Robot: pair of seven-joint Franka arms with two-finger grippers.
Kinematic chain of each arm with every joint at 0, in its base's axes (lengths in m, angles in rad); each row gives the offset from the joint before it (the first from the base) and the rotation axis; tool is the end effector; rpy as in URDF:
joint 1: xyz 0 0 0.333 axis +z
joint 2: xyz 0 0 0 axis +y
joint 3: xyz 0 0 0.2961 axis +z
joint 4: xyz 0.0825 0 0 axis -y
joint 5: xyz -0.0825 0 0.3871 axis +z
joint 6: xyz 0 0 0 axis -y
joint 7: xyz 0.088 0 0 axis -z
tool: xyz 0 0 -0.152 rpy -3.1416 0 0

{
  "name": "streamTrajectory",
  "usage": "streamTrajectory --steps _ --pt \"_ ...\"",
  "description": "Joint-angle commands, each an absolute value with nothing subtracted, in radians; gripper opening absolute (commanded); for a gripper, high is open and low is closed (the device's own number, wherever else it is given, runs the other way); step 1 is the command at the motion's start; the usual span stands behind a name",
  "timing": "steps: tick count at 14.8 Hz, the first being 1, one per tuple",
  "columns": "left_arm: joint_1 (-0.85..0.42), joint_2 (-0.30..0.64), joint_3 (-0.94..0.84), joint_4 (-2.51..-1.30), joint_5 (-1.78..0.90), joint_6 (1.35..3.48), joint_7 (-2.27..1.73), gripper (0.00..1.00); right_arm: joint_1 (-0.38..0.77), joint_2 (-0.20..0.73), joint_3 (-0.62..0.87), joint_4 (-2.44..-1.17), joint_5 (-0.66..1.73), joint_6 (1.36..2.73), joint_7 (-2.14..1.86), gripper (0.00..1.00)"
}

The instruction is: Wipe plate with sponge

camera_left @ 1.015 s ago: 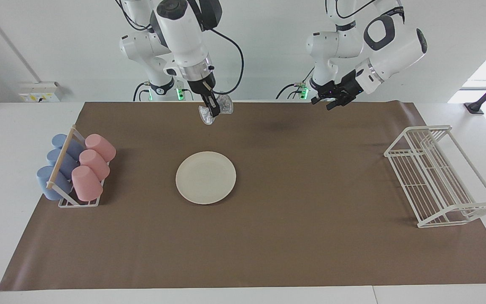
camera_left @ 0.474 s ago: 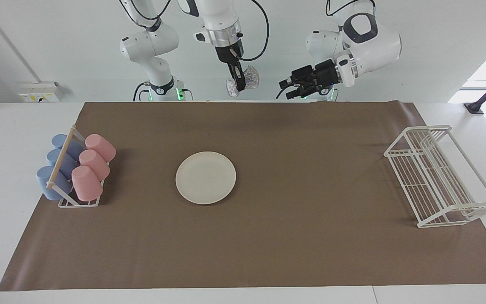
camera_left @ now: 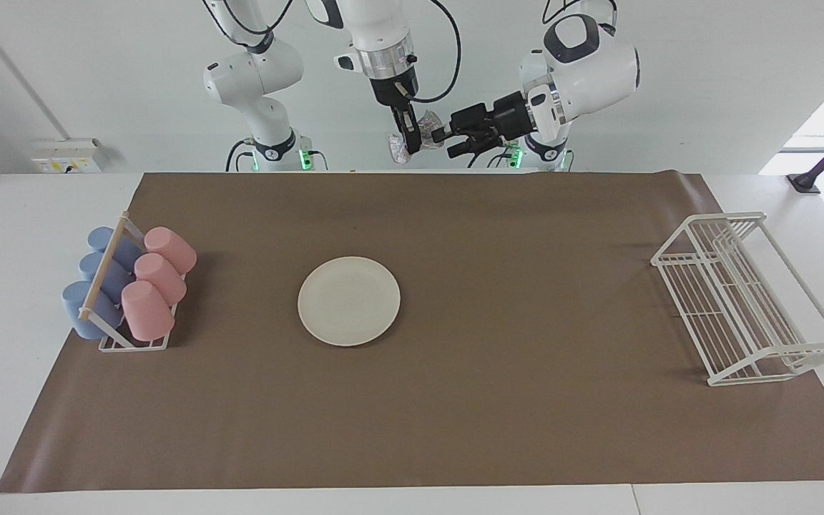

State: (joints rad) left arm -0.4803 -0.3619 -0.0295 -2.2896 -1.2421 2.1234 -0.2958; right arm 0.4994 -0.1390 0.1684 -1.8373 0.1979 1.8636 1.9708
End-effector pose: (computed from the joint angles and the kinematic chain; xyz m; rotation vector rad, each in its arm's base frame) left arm 0.3972 -0.3132 0.5011 2.0106 0.4043 -0.3096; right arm 0.4130 0.3607 0.5355 -2.2968 1.8279 0.1834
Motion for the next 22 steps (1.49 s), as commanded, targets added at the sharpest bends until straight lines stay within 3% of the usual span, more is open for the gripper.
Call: streamTrajectory --steps 1,3,4,5,6,13,14,15,16,22 --pt "-0.491 -0.345 -0.055 -2.263 -1.247 2.132 -0.331 1.0 0.492 -0.144 0.173 -1.85 0.179 1.878 1.979 0.0" --pt "-0.491 -0.345 -0.058 -2.263 -1.243 2.122 -0.33 0.85 0.492 -0.144 0.173 -1.85 0.179 1.876 1.979 0.0" --pt "-0.491 -0.347 -0.058 -2.266 -1.241 2.118 -0.33 0.57 0.492 -0.144 0.173 -1.848 0.179 1.876 1.979 0.0" --pt "-0.491 -0.348 -0.058 -2.266 -1.235 2.117 -0.33 0.2 0.492 -0.144 0.173 -1.848 0.179 1.876 1.977 0.0" --pt "-0.482 -0.348 -0.058 -2.266 -1.235 2.099 -0.33 0.01 0.492 -0.144 0.173 -1.848 0.179 1.875 1.977 0.0" --pt "-0.439 -0.35 -0.057 -2.263 -1.212 2.014 -0.357 0.0 0.489 -0.144 0.173 -1.848 0.172 1.87 1.976 0.0" --pt "-0.439 -0.35 -0.057 -2.263 -1.21 2.014 -0.362 0.0 0.485 -0.143 0.173 -1.845 0.167 1.87 1.976 0.25" --pt "-0.439 -0.35 -0.057 -2.263 -1.206 2.014 -0.362 0.0 0.482 -0.143 0.172 -1.844 0.164 1.87 1.979 0.74" --pt "-0.439 -0.35 -0.057 -2.263 -1.206 2.013 -0.362 0.0 0.479 -0.143 0.17 -1.844 0.163 1.87 1.977 0.96" --pt "-0.405 -0.347 -0.054 -2.249 -1.169 1.976 -0.38 0.0 0.362 -0.153 0.16 -1.839 0.141 1.806 1.521 1.0"
